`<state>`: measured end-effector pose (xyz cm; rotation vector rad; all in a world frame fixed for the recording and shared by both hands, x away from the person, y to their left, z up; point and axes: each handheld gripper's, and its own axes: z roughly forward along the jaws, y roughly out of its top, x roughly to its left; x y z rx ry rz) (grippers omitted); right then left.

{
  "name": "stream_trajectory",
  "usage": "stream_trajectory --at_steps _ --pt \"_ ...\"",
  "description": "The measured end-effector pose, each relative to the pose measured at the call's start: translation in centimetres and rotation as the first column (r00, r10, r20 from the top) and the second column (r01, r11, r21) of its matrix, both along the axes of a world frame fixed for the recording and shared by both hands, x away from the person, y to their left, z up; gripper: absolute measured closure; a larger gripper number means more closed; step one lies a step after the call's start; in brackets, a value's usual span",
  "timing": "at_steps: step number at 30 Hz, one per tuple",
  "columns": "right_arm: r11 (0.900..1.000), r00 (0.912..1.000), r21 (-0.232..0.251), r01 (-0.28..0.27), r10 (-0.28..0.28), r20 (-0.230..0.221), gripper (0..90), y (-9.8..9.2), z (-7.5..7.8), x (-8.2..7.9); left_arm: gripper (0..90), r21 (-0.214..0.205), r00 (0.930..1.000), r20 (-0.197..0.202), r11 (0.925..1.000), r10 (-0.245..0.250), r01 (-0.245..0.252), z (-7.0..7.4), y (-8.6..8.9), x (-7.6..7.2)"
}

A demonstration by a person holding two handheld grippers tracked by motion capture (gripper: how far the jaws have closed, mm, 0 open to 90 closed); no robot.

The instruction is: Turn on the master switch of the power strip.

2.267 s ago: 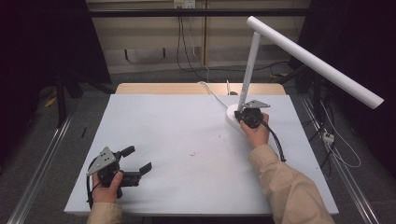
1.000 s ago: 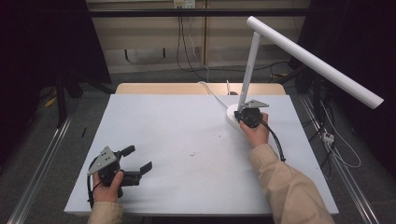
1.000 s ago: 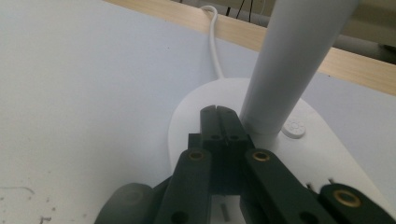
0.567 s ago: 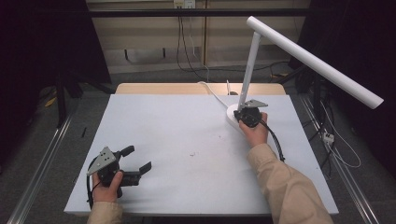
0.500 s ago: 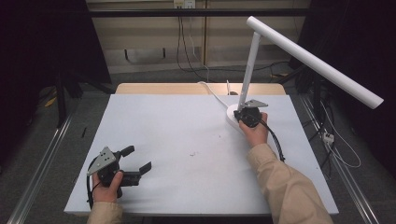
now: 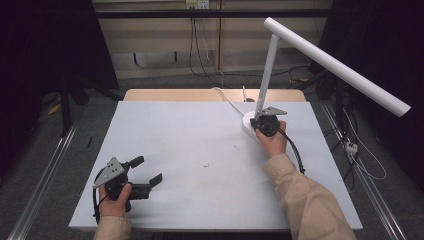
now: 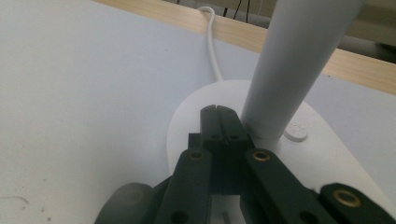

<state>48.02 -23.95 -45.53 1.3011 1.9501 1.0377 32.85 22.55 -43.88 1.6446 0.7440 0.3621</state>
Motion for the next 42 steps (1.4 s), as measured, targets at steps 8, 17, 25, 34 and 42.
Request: stream_trajectory --at_steps 8,17,25,34,42 --pt "1.0 1.0 -0.003 -0.001 0.001 0.002 90.0 0.0 -0.05 -0.03 2.9 -0.002 1.0 0.002 1.0 0.003 -0.003 -0.02 0.16 0.0" --pt "0.9999 0.9999 -0.007 -0.011 0.011 -0.002 90.0 0.08 -0.09 0.01 2.9 -0.003 1.0 0.0 1.0 0.003 -0.003 -0.03 0.1 0.01" --pt "1.0 1.0 -0.004 -0.003 0.003 0.0 90.0 0.31 -0.1 0.01 2.9 -0.003 1.0 0.0 1.0 0.005 -0.005 -0.06 0.2 0.05" --pt "0.9997 0.9998 0.01 0.021 -0.021 0.007 90.0 0.14 0.14 -0.06 2.9 -0.012 1.0 -0.004 0.9999 0.007 -0.007 -0.04 0.2 0.02" --pt "0.9999 0.9998 0.012 -0.01 0.01 0.018 89.6 0.48 0.41 -0.59 2.9 -0.011 1.0 0.0 0.9999 0.008 -0.008 0.01 0.18 0.13"
